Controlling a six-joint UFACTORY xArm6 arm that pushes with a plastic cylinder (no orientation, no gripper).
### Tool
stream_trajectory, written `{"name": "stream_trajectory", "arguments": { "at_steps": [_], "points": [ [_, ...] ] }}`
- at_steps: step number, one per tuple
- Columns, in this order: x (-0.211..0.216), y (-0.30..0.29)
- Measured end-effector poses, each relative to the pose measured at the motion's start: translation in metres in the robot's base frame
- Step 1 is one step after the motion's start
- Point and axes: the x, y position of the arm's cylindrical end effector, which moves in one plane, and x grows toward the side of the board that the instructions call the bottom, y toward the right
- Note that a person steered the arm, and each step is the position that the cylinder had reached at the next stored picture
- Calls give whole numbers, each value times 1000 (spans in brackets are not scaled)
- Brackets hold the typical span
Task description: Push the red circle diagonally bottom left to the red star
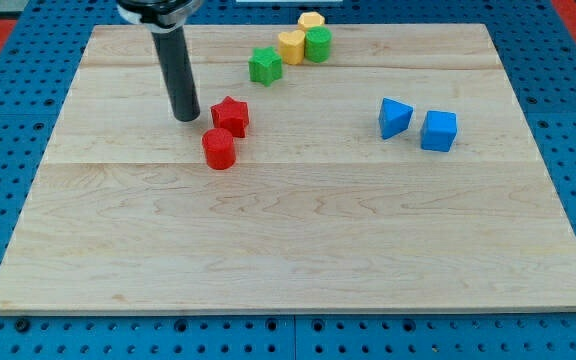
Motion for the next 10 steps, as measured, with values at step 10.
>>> {"name": "stream_trajectory", "arguments": {
  "at_steps": [10],
  "points": [
    [88,36]
  ]
}}
